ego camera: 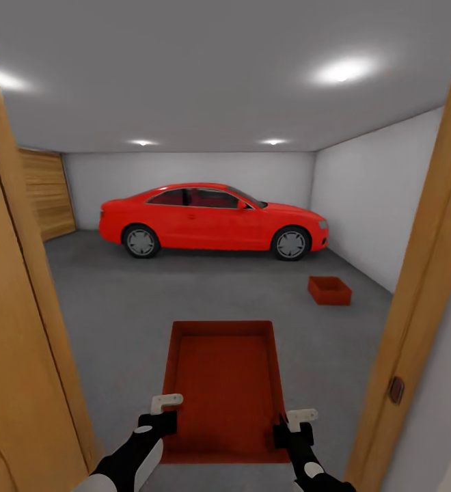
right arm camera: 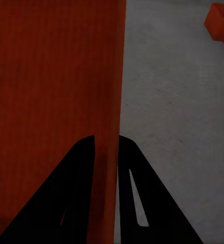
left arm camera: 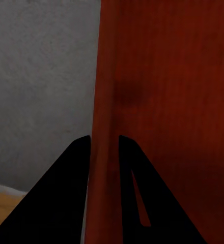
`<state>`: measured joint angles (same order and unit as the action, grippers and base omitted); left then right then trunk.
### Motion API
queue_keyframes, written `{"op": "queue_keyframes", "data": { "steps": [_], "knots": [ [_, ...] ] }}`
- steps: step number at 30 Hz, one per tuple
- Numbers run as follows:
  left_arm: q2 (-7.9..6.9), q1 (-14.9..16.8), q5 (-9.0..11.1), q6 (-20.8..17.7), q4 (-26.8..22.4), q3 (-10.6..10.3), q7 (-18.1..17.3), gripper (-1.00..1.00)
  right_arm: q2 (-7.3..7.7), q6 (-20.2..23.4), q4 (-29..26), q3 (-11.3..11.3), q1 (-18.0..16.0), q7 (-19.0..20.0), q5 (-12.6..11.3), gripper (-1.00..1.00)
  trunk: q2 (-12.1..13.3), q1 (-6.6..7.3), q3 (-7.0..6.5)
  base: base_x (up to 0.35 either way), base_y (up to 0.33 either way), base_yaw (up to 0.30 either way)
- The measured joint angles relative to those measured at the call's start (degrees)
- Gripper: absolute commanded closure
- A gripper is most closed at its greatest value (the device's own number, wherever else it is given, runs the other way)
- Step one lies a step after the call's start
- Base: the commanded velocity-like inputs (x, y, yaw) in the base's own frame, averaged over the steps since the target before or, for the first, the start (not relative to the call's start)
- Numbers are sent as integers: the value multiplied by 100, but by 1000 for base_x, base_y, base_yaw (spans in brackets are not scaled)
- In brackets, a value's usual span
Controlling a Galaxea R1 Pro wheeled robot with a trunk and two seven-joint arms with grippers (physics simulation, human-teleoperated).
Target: Move the two storage containers from the living room to the garage. In the garage, place one container on the floor and stack the other container on top of it (either order is fine).
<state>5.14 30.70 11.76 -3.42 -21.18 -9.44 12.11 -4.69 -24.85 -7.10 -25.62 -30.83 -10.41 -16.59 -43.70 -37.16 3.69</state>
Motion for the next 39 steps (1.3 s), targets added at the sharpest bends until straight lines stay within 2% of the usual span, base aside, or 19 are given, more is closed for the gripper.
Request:
{"op": "queue_keyframes", "data": {
  "steps": [7,21,39],
  "knots": [
    [8,-1,-16,-1,-2,11,1,100,7,-6,2,-5,-1,10,-12,100,0,-2,0,172,69,-207],
    [-1,-2,-6,-4,-11,0,0,100,0,-10,3,-11,-1,1,-17,100,0,-2,0,18,1,-7],
    [5,-1,-16,1,-3,9,1,100,4,-8,3,-10,-1,7,-17,100,0,0,0,309,0,1]
  ]
}}
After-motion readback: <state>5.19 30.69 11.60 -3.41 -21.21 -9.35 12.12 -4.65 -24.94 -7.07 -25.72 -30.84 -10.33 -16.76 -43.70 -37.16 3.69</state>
